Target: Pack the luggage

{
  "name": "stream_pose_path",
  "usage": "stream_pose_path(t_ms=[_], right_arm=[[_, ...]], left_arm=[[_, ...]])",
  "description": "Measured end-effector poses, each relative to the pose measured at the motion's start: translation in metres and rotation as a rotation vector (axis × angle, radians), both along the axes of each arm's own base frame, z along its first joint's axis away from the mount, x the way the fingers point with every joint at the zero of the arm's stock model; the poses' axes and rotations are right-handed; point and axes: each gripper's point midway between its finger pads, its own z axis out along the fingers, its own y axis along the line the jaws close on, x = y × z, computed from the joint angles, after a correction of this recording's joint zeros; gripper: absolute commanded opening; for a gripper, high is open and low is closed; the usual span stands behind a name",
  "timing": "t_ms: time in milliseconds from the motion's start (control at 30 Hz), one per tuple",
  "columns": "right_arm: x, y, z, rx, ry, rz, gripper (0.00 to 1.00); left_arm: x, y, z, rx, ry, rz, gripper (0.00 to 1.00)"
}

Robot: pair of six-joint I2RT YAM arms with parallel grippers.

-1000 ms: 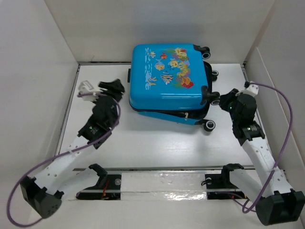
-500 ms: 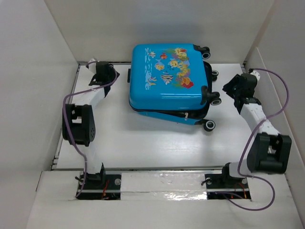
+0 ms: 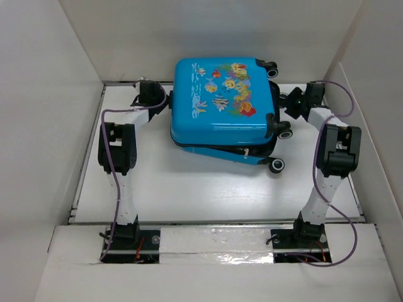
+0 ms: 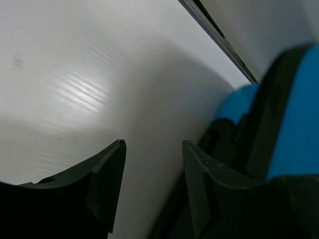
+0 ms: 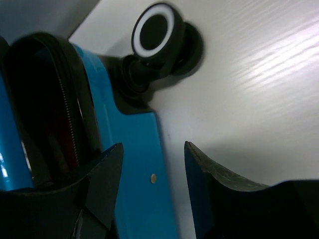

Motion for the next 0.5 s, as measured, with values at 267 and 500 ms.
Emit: stream_pose_path(t_ms=[267, 500], right_arm=[[0.019, 0.035, -0.026, 0.019, 0.038, 0.143, 0.54], [0.038, 0.066, -0.01, -0.091, 0.02, 0.289, 0.55]], left_arm=[[-0.061, -0.039, -0.053, -0.056, 0.025, -0.031, 0.44], [-0.149, -0.027, -0.055, -0.077, -0.018, 0.037, 0.41]])
